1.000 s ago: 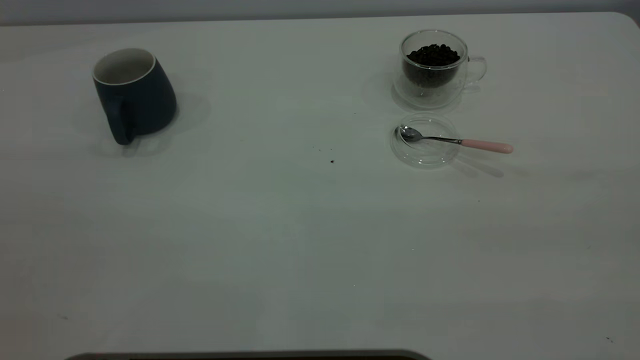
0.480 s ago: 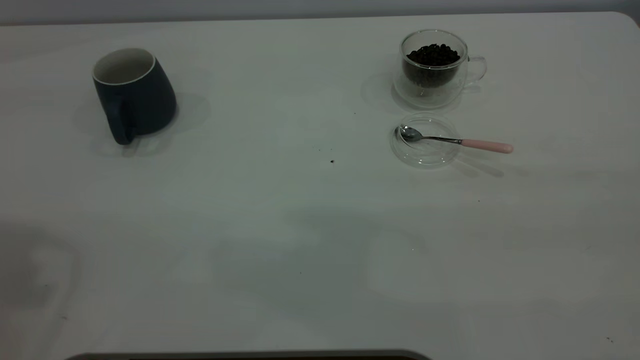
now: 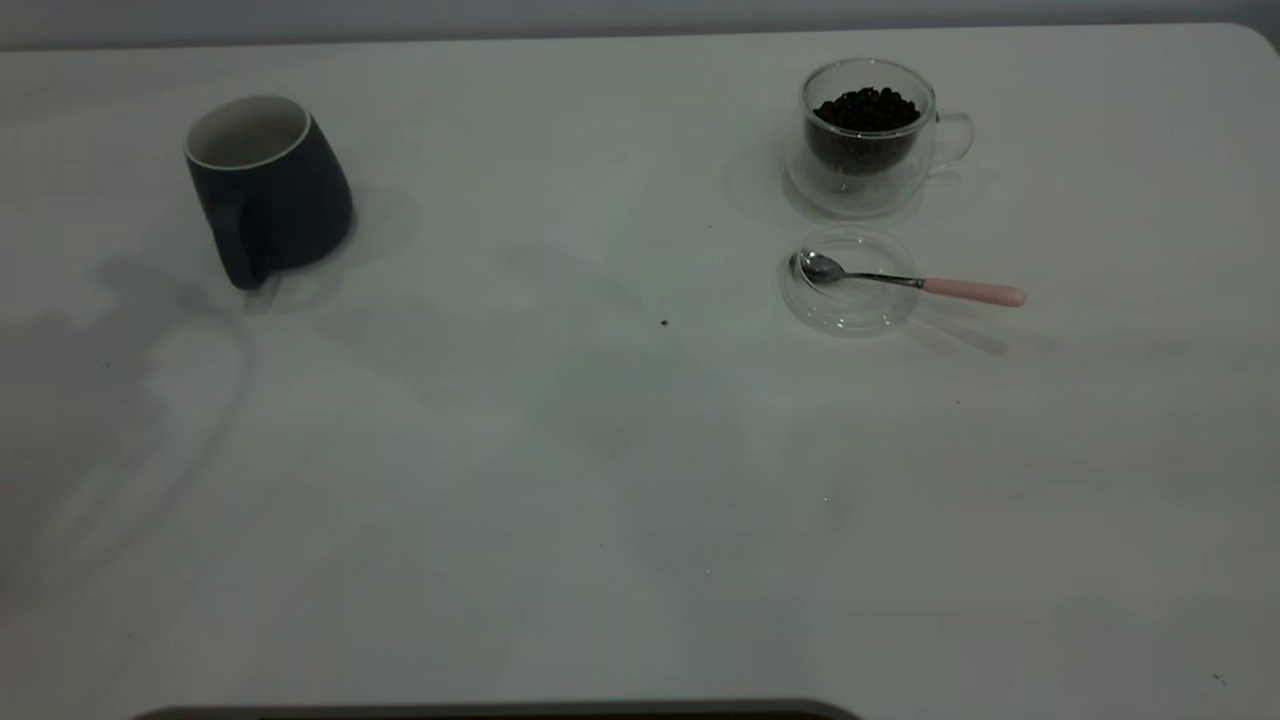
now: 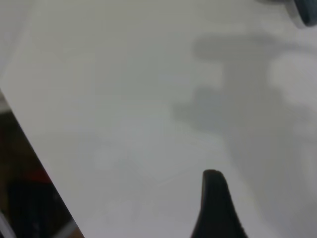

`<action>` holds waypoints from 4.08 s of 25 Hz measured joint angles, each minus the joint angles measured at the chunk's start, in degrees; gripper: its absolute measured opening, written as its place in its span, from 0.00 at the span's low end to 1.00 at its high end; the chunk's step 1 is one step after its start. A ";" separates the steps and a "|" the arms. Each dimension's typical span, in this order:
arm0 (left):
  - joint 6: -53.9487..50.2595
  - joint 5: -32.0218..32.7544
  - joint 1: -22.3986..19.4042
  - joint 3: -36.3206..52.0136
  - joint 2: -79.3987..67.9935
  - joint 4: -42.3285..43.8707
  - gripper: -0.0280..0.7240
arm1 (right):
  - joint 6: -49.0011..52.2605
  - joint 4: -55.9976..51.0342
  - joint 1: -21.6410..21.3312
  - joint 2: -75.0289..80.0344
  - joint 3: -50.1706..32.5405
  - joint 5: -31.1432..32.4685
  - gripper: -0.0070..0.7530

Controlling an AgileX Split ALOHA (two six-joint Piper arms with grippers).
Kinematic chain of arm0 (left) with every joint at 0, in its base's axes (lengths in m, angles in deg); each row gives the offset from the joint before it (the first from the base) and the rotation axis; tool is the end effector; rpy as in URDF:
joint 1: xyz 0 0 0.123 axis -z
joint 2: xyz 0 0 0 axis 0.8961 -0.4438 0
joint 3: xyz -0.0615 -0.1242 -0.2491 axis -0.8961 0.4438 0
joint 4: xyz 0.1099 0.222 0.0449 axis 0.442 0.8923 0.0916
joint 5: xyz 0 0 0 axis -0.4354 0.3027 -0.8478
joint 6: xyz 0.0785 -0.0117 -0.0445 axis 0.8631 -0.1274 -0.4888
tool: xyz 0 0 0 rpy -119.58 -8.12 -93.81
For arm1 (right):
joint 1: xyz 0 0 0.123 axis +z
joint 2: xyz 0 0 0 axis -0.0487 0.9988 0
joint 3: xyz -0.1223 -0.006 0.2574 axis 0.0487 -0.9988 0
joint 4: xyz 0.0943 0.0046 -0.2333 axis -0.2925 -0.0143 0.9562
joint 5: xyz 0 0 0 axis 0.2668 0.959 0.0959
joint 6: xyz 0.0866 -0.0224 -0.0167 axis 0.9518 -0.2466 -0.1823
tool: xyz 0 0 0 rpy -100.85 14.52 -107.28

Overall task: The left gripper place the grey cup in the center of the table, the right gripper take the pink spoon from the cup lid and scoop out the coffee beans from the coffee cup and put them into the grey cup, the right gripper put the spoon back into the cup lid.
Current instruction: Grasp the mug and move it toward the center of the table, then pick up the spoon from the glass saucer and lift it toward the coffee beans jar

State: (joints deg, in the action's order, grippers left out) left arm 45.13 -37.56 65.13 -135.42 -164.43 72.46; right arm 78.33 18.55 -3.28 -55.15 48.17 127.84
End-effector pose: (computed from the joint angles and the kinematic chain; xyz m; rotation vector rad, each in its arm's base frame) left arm 0.3468 0.0052 0.2395 0.7525 2.5888 0.3824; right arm -0.0007 0.0008 0.2640 -0.0383 2.1671 -0.0178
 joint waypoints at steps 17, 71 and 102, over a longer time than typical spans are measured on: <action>20.34 -18.00 0.00 -8.32 -27.02 1.48 0.79 | 0.00 0.00 0.00 0.00 0.00 0.00 0.77; -14.68 3.46 23.58 -8.97 6.74 1.63 0.79 | 0.00 0.00 0.00 -0.05 0.00 0.00 0.77; -25.94 27.47 23.58 22.44 74.35 -7.20 0.79 | 0.00 0.00 0.00 -0.05 0.00 0.00 0.77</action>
State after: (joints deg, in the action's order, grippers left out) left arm 19.19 -10.08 88.71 -112.99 -90.08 65.26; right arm 78.33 18.55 -3.28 -55.20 48.17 127.84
